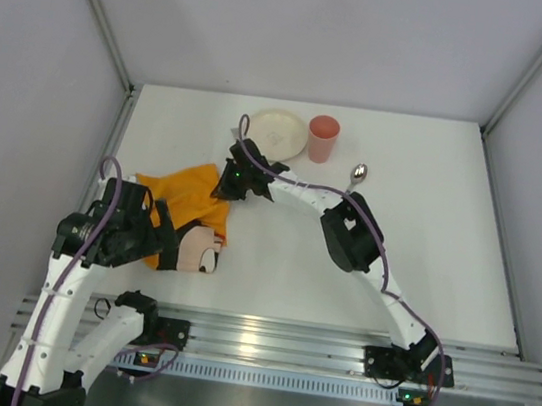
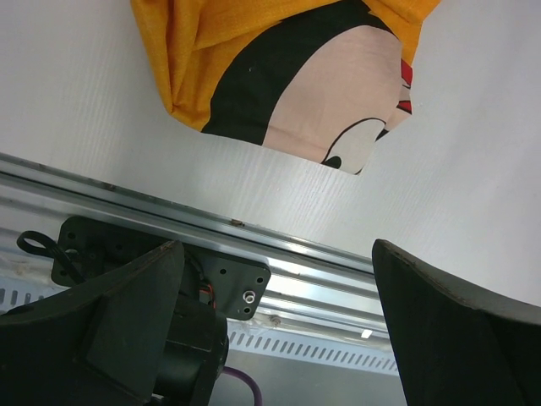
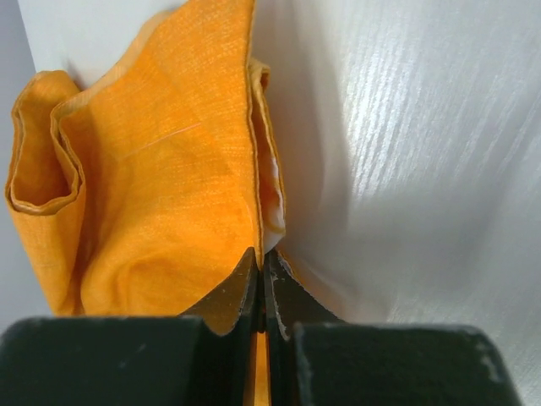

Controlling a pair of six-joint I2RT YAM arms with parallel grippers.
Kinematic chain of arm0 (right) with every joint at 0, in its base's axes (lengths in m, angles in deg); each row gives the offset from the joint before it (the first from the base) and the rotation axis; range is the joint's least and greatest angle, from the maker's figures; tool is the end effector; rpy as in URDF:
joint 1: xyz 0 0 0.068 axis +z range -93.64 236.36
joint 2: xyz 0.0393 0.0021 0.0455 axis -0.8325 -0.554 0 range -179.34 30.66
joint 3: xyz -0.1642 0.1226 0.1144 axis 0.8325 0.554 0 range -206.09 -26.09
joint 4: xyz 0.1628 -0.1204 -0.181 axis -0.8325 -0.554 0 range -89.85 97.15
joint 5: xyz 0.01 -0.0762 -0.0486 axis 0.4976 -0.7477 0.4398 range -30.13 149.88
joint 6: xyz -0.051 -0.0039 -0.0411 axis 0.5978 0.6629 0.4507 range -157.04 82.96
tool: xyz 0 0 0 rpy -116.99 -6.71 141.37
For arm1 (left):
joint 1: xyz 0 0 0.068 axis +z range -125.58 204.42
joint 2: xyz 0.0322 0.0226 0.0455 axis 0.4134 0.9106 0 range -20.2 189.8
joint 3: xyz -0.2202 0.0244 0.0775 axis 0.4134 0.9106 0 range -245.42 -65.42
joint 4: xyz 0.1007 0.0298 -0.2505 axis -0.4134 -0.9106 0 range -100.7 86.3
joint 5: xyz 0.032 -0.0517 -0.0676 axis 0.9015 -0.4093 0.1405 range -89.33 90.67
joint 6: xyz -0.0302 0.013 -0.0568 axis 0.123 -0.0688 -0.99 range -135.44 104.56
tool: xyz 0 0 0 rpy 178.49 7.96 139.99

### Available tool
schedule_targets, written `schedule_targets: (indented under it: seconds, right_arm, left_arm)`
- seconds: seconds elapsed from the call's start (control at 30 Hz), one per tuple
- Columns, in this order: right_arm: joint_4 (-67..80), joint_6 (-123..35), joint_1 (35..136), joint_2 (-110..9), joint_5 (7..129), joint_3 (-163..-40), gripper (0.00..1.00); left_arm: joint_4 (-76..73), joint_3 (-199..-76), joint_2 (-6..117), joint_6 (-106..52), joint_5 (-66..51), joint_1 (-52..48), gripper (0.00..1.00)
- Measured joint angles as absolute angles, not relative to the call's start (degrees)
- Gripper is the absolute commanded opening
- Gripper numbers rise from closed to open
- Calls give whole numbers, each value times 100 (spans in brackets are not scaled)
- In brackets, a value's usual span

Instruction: Set the dinner table for one person

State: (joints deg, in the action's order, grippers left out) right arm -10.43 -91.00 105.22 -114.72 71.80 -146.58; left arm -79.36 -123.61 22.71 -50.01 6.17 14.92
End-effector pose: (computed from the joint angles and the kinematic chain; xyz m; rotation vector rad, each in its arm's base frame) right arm 0.3562 0.4241 0.1038 -0.0037 2.5810 1.0551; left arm 0.1473 -0.0197 0.2826 -0.6020 2.5540 -0.1436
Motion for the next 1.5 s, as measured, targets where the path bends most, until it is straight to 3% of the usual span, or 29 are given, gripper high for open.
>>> schedule_targets:
  seconds: [0.27,0.57,0.73,1.0,1.5]
  right_arm:
    - [-1091,-8667,10476,-10831,7252,-14118,0]
    - [-1279,-7985,9923,-7419,7252,-12090,0]
    - [-1437,-7670,9604,-6171,7171,-10877,0]
    - [-2311,-7430,9571,-5839,7154,-9423,0]
    - [-2693,-7058,9180,-5146,7199,-8881,0]
  left_arm:
    - [-7901,-12475,2671,-4999,720,1492,98]
    - [-7614,-12694,3454,-5038,1419,1494,98]
    - [-7059,-12685,4046,-5071,1481,1494,98]
    - [-5341,-12475,5405,-5125,827,1492,98]
    - [-3667,-13061,8168,-5480,211,1440,91]
